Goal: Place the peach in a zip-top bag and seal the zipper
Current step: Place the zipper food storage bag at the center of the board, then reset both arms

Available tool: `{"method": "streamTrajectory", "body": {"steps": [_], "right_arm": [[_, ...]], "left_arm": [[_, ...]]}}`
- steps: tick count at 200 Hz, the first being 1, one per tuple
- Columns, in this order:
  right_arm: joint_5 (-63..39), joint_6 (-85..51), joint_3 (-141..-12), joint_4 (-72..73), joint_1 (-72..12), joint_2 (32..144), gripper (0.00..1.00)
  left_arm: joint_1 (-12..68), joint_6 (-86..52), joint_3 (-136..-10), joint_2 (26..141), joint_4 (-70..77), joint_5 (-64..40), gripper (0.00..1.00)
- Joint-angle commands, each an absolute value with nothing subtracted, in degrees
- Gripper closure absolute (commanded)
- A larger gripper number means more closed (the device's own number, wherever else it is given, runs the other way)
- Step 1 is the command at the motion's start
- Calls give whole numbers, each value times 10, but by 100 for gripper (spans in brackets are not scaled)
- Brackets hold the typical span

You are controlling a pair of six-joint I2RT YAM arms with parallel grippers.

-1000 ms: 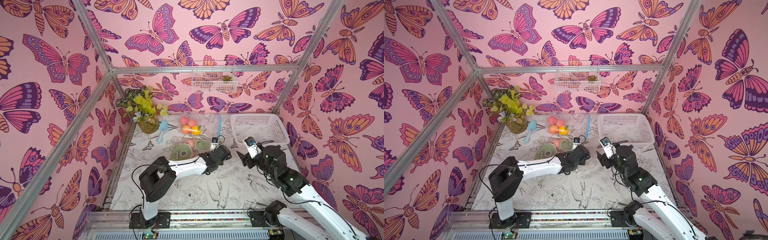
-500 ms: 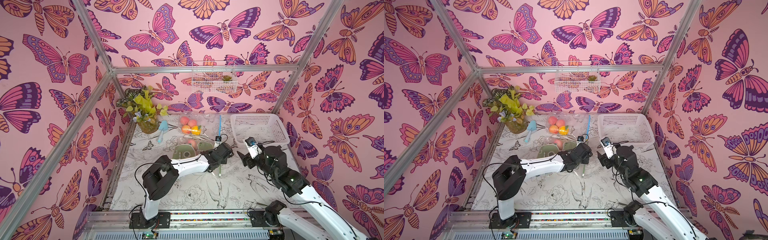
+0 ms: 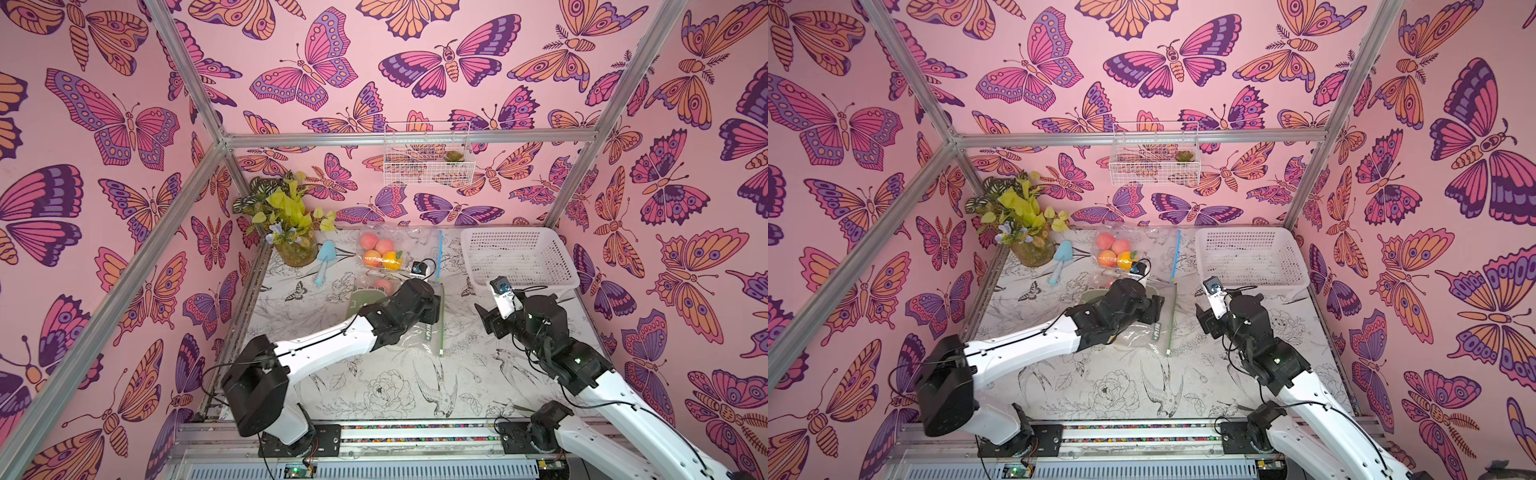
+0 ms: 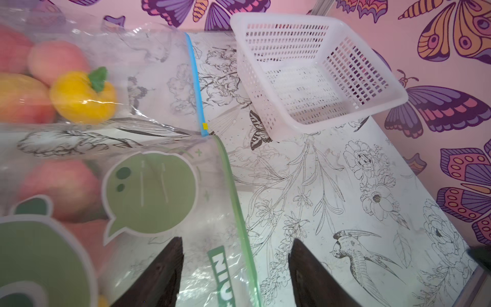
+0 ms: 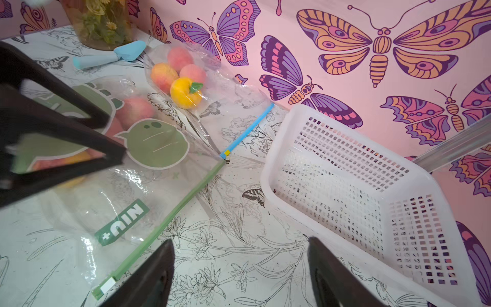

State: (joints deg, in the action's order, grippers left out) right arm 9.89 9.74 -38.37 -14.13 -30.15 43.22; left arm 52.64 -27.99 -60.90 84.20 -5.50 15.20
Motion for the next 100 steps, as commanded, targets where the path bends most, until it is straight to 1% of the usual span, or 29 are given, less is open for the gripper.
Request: {"method": "streamTrajectory", "body": {"steps": [1,27,56,77,96,100], "right_arm": [[144,77,-370,-103,-306,437,21],[202,68,-346,-68,-304,437,21],[278,57,-307,-5,-304,427,20],[326,45,-281,34,-296,425,18],[364,31,-263,60,-281,428,17],[372,28,-261,64,-278,429,17]], "left_arm": [[512,-229,-557,784,-75,200,34],[490,-191,-512,694,-107,262,29],[456,-146,-478,630,-130,318,29],[440,-98,-456,606,-117,375,29],[429,-38,-431,604,-70,427,29],[426,-26,-427,604,-56,436,28]]}}
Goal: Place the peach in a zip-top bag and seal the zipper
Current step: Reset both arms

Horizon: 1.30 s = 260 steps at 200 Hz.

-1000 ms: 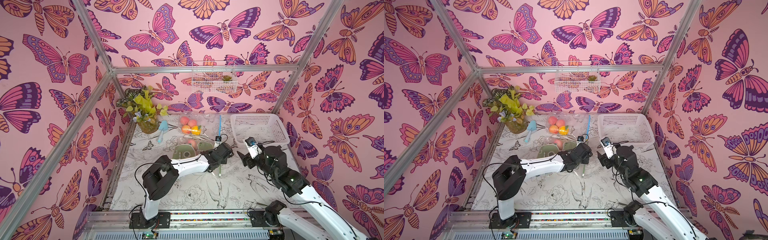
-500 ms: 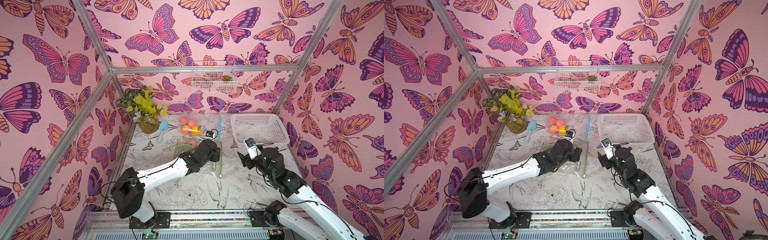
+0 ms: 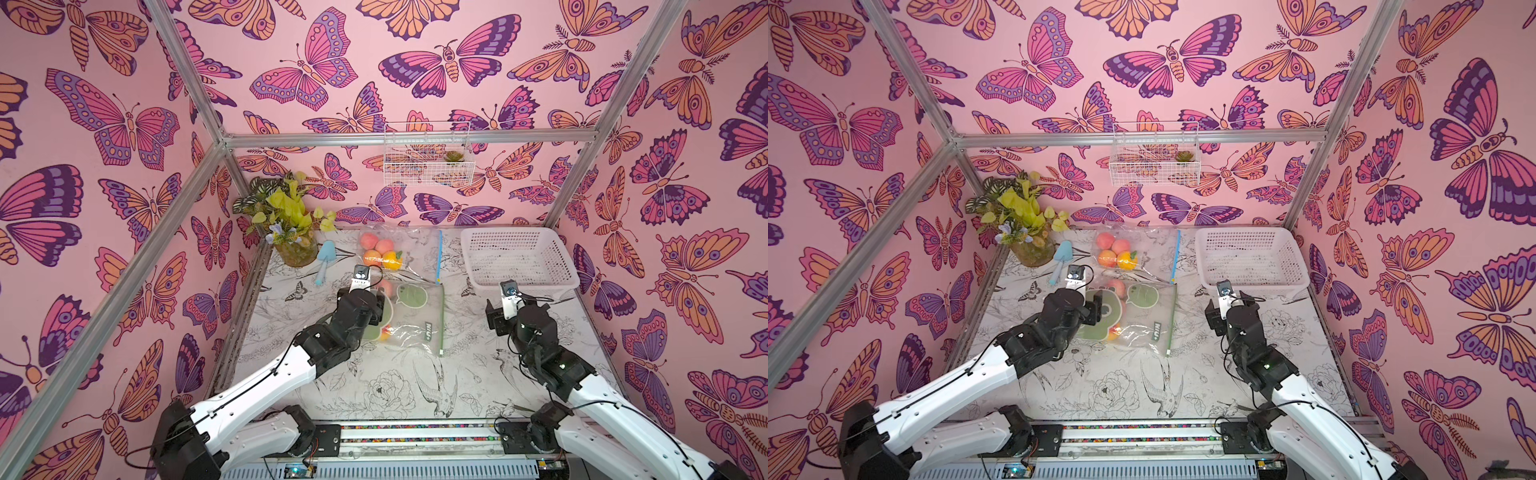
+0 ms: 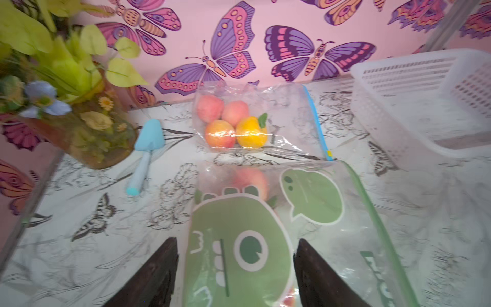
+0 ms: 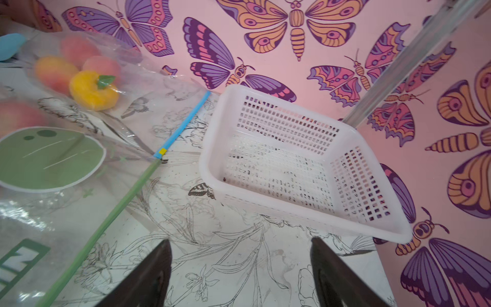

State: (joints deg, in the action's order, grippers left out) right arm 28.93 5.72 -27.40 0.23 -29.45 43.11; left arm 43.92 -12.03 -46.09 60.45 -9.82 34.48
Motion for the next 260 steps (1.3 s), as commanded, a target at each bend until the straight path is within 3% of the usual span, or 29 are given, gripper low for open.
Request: {"method": "streamTrajectory", "body": {"steps": [1,29,81,145,177,200,229,260], "right_arm": [[373,27,-260,65,-276,429,17],[380,10,-245,88,-237,438,16],[355,-17,-223,132,-147,466,14],[252,-60,-210,183,-53,547,14],[204,-80,-207,223,-25,596,13],[168,-91,-209,251,-10,629,12],[129,-91,-218,282,1,668,10],[93,-91,-216,336,5,716,10]], "left_arm": [[425,-23,-426,604,-53,438,28],[398,51,-384,609,58,469,26],[317,119,-306,630,243,419,26],[204,132,-295,719,310,396,24],[147,96,-289,745,302,341,15],[104,65,-262,747,332,294,1],[44,4,-254,748,317,218,0],[-6,-38,-216,780,420,121,0]]}}
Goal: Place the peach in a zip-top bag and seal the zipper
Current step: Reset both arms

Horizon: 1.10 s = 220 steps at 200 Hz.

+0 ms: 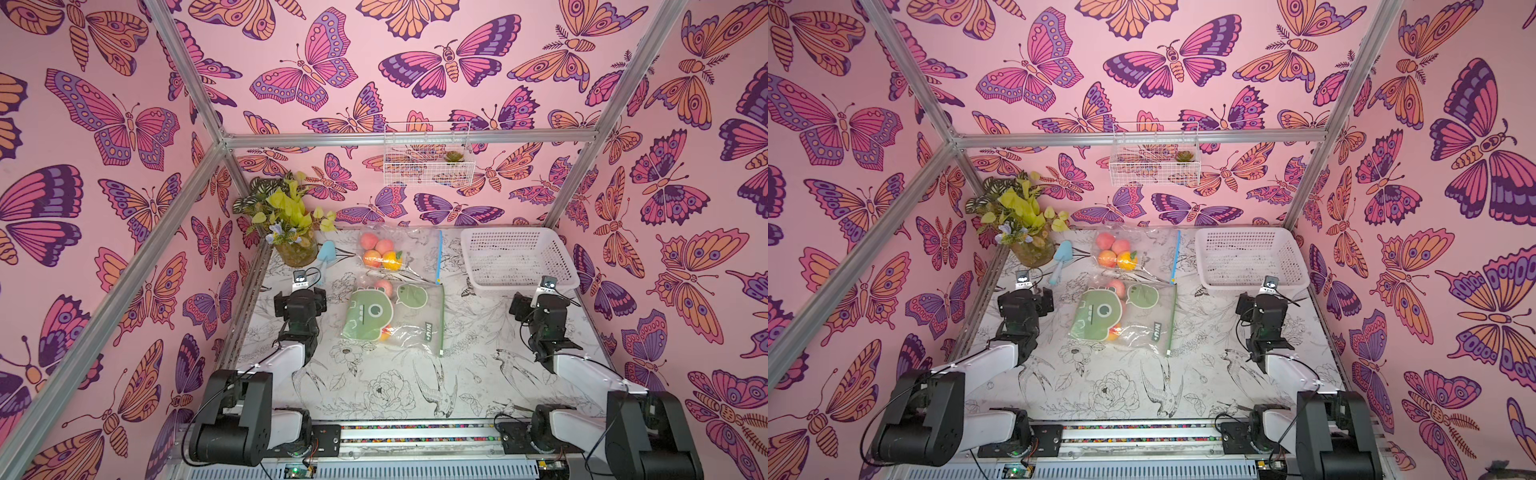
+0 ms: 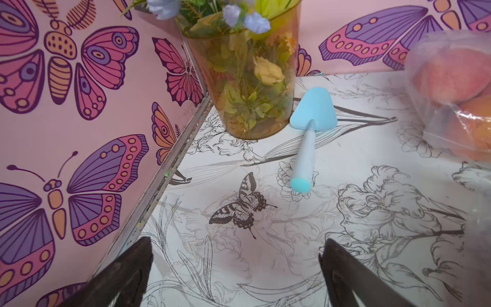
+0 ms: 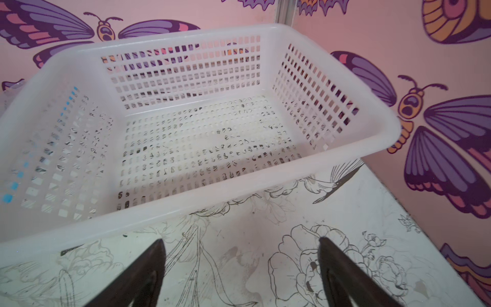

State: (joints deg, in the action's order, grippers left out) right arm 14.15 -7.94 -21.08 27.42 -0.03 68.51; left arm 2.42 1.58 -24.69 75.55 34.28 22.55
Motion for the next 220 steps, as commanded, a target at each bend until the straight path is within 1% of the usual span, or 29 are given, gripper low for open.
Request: {"method": "streamTrajectory", "body": {"steps": [1,28,57,84,88,97,116,129,144,158,176,220], "right_arm": [[92,-92,-216,339,5,717,10],[80,-79,-219,368,6,749,9],[91,-70,-219,386,5,760,9],[91,-61,-183,494,5,799,8],[90,-62,-181,504,5,807,8],[87,-62,-174,537,5,831,8],[69,-50,-173,590,5,872,6],[66,-48,-190,559,4,871,0],[82,-55,-221,471,4,856,1],[82,-53,-212,505,3,866,1],[82,-53,-217,481,4,858,1],[82,-53,-217,485,3,859,1]], "left_arm": [[-7,-38,-216,781,422,119,0],[-15,-35,-217,807,439,79,0],[-16,-24,-201,836,496,45,0],[-17,-18,-194,868,555,32,0],[-17,-17,-174,874,566,32,0],[-17,-16,-171,885,581,31,0],[-17,-18,-182,877,543,34,0],[-16,-11,-209,884,522,32,0],[-10,-9,-211,883,516,39,0],[-9,-9,-211,884,517,40,0],[-9,-9,-210,883,518,40,0],[-9,-10,-209,883,520,40,0]]}}
